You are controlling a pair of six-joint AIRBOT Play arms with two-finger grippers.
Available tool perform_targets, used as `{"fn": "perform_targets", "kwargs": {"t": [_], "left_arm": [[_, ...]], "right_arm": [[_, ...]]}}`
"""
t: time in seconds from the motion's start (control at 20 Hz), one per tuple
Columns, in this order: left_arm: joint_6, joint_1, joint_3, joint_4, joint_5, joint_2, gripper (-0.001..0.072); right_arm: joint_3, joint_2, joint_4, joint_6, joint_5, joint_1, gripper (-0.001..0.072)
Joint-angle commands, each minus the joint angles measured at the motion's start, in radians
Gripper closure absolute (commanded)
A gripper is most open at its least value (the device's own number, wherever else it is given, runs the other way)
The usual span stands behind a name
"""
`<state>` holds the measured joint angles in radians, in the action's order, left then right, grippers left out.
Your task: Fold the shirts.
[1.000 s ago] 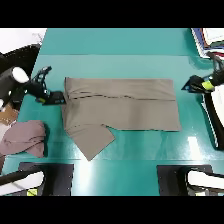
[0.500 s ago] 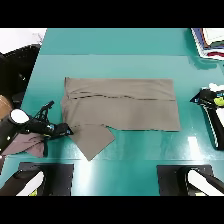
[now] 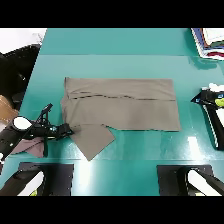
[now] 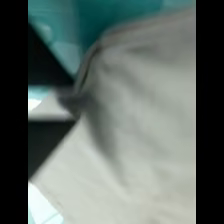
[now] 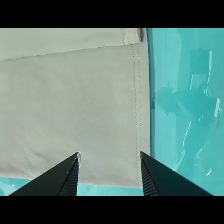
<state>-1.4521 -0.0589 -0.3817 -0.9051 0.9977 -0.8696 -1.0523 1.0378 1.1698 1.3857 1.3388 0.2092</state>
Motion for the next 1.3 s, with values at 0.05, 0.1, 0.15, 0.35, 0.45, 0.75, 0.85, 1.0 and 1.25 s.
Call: {"fn": "perform_targets", "kwargs": {"t": [0.05, 0.1, 0.15, 0.35, 0.45, 0.75, 0.85, 1.0, 1.25], "left_arm": [[0.072, 0.001, 0.001, 0.077, 0.011, 0.002, 0.0681], [0.072, 0.001, -0.008, 0.075, 0.040, 0.003, 0.0682], [0.072, 0.001, -0.019, 0.067, 0.069, 0.003, 0.0682], [0.072, 0.001, -0.063, 0.007, 0.132, 0.003, 0.0683], [0.073, 0.001, -0.072, -0.001, 0.126, 0.003, 0.0682], [0.073, 0.001, -0.092, -0.002, 0.117, 0.003, 0.0682], [0.072, 0.001, -0.101, -0.003, 0.118, 0.003, 0.0682], [0.061, 0.001, -0.103, -0.010, 0.146, 0.003, 0.0682], [-0.021, 0.001, -0.111, -0.163, 0.320, 0.116, 0.0684]], "right_arm": [[0.001, 0.000, 0.014, 0.000, 0.015, 0.002, 0.0281], [0.001, 0.010, 0.042, 0.001, 0.035, 0.002, 0.0280], [0.003, 0.029, 0.083, 0.001, 0.072, 0.003, 0.0280], [0.163, 0.078, 0.087, 0.001, 0.095, 0.098, 0.0240], [0.278, 0.100, 0.064, 0.001, 0.058, 0.178, 0.0155], [0.426, 0.187, -0.183, -0.071, -0.095, 0.242, 0.0280], [0.403, 0.208, -0.203, -0.071, -0.130, 0.201, 0.0283], [0.358, 0.227, -0.198, -0.071, -0.127, 0.120, 0.0528], [0.346, 0.090, -0.029, -0.071, -0.012, 0.043, 0.0698]]}}
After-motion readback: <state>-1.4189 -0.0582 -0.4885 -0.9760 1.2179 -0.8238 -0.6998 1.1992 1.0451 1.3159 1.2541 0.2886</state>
